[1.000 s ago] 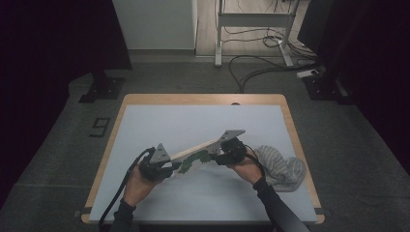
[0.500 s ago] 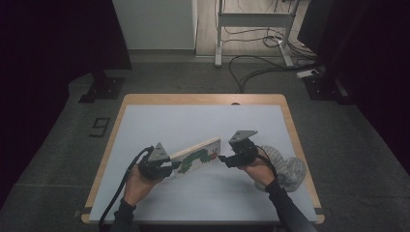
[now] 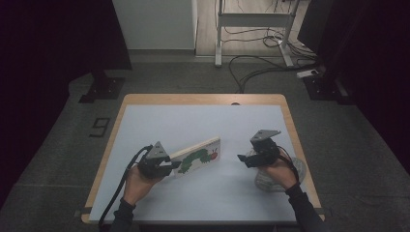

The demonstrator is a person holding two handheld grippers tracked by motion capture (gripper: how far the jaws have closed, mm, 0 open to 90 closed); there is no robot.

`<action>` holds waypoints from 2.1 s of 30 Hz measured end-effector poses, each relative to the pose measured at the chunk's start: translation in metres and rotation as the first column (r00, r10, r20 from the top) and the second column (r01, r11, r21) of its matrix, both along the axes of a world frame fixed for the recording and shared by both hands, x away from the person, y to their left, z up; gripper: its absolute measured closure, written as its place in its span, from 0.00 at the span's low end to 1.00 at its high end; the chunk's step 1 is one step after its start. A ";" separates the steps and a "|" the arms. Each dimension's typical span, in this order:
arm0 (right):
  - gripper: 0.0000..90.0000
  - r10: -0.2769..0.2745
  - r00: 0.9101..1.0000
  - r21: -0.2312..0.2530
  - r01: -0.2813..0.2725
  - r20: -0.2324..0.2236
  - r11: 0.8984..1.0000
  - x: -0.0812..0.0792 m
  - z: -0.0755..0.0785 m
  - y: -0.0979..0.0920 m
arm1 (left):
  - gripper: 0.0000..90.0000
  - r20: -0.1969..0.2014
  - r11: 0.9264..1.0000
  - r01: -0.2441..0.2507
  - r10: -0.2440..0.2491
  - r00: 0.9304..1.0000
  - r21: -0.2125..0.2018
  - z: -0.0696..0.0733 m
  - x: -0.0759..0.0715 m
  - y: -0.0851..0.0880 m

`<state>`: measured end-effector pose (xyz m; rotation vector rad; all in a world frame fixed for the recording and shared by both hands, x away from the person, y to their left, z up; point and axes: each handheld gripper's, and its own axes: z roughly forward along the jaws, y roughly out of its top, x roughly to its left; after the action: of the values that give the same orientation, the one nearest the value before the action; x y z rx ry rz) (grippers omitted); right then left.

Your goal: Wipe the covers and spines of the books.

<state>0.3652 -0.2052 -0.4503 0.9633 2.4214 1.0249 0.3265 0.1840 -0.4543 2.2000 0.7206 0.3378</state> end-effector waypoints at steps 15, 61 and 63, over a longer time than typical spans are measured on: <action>0.20 -0.173 0.983 -0.076 0.168 -0.068 0.983 -0.007 -0.021 -0.073 | 0.73 -0.004 1.000 -0.002 0.002 1.000 -0.007 0.000 0.001 0.000; 0.64 0.007 0.998 -0.001 -0.007 -0.067 1.000 -0.026 0.009 -0.029 | 0.73 -0.015 1.000 -0.007 0.007 1.000 -0.018 -0.001 0.003 0.001; 0.64 0.031 0.998 -0.002 -0.032 -0.060 1.000 -0.026 0.011 -0.022 | 0.73 -0.016 1.000 -0.006 0.006 1.000 -0.017 -0.001 0.003 0.001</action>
<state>0.3396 -0.2271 -0.4398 0.9713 2.4938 1.0163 0.3291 0.1848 -0.4549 2.1869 0.7368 0.3158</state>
